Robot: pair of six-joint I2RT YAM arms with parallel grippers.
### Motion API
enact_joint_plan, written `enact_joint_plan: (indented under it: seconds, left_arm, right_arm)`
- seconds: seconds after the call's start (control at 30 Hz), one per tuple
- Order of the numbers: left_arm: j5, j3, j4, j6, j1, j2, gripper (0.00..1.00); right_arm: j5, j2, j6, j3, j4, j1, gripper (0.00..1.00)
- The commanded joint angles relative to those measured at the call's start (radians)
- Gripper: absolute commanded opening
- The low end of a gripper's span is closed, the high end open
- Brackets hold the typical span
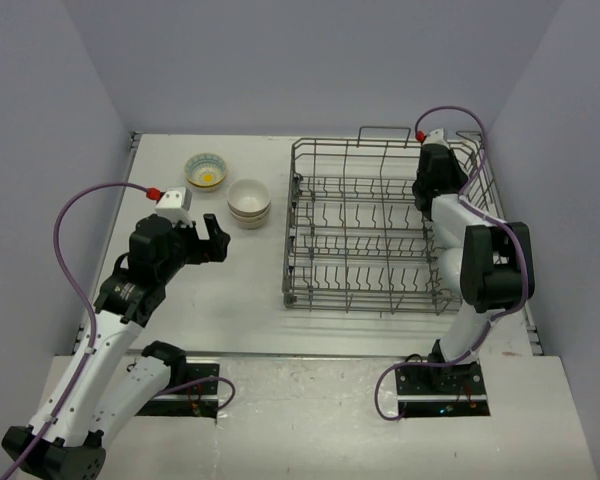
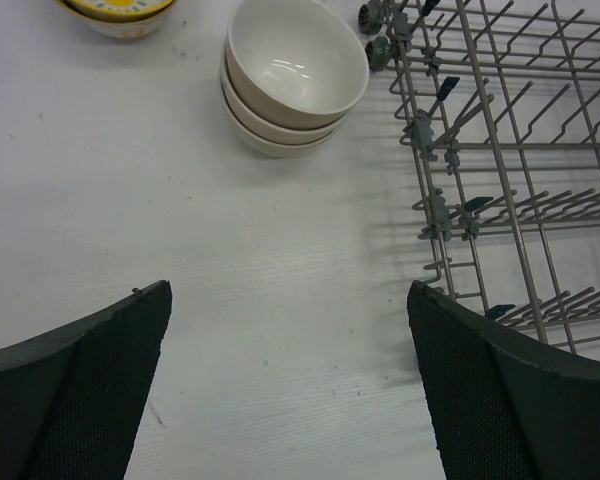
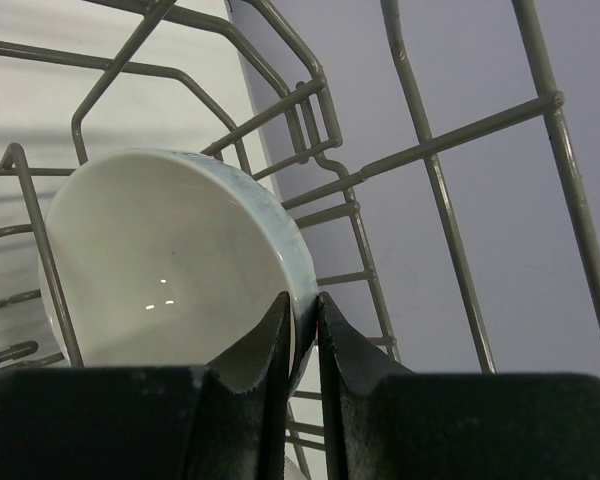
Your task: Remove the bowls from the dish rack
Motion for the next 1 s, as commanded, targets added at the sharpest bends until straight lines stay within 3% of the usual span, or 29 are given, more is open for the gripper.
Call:
enact_joint_plan:
  seconds: [0.0, 0.17, 0.47, 0.67, 0.97]
  left_arm:
    - [0.009, -0.004, 0.045, 0.022, -0.01, -0.011, 1.0]
    - [0.007, -0.003, 0.045, 0.022, -0.011, -0.013, 1.0]
    - [-0.002, -0.004, 0.042, 0.022, -0.013, -0.016, 1.0]
    - [-0.011, -0.001, 0.04, 0.021, -0.013, -0.016, 1.0]
    - [-0.016, -0.004, 0.04, 0.019, -0.013, -0.02, 1.0]
  right_arm:
    - [0.004, 0.009, 0.048, 0.004, -0.049, -0.03, 0.09]
    - [-0.011, 0.009, 0.098, 0.006, -0.077, -0.041, 0.0]
    - [0.044, -0.067, 0.083, 0.033, -0.072, -0.034, 0.0]
    - [0.095, -0.138, -0.008, 0.027, 0.003, -0.014, 0.0]
    - [0.13, -0.08, -0.174, -0.005, 0.194, -0.003, 0.0]
